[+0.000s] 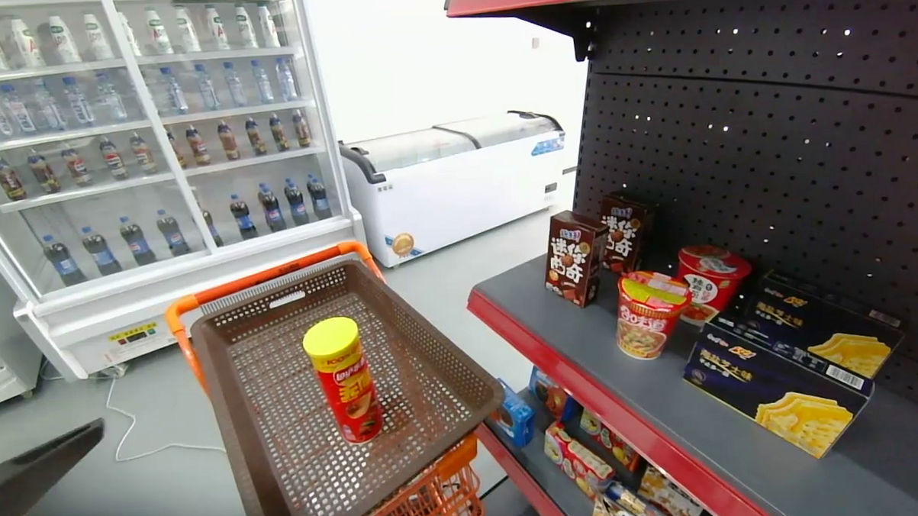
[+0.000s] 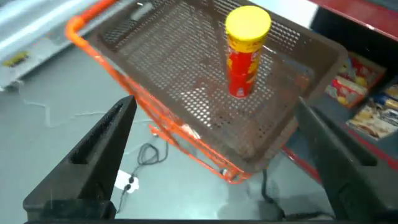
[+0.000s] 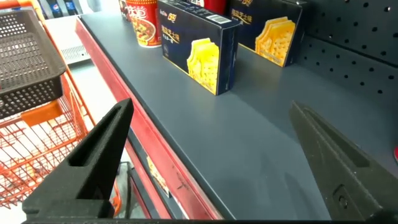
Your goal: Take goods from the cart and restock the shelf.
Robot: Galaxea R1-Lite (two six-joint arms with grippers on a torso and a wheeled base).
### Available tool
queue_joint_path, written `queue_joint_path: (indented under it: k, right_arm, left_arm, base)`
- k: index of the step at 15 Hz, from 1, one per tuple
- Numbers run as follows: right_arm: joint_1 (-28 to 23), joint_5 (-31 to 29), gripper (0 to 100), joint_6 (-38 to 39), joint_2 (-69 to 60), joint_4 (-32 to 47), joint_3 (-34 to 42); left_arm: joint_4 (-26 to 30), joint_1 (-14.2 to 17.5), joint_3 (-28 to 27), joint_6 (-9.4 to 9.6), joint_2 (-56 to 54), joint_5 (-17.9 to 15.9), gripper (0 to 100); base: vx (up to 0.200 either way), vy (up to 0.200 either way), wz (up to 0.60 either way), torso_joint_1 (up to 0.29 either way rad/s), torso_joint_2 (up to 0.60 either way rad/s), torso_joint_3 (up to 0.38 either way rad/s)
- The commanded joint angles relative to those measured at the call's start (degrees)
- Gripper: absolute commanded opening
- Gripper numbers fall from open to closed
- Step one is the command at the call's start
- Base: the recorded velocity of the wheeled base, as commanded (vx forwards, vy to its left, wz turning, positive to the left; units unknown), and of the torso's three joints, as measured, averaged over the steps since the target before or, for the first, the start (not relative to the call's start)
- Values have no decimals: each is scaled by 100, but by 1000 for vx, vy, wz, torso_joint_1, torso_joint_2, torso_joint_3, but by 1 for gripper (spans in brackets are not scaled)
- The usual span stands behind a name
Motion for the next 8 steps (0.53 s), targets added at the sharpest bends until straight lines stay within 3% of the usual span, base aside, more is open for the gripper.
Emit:
queue_joint_path:
  k: [1, 2, 3, 8]
  right_arm:
    - [0, 4, 100, -2, 8, -1, 5]
    - [0, 4, 100, -2, 8, -1, 5]
    - [0, 4, 100, -2, 8, -1, -4]
    - [0, 4, 100, -2, 8, -1, 5]
  left_arm:
    - [-596, 479, 22, 202, 1981, -1078, 100]
    - [-1009, 567, 269, 290, 2235, -1456, 100]
    - [-1774, 575, 682, 342, 2666, -1728, 100]
    - [-4384, 391, 1780, 351, 4178, -1728, 100]
  base:
    - [0, 0, 0, 0, 0, 0]
    - [0, 0, 0, 0, 0, 0]
    - [0, 0, 0, 0, 0, 0]
    - [0, 0, 0, 0, 0, 0]
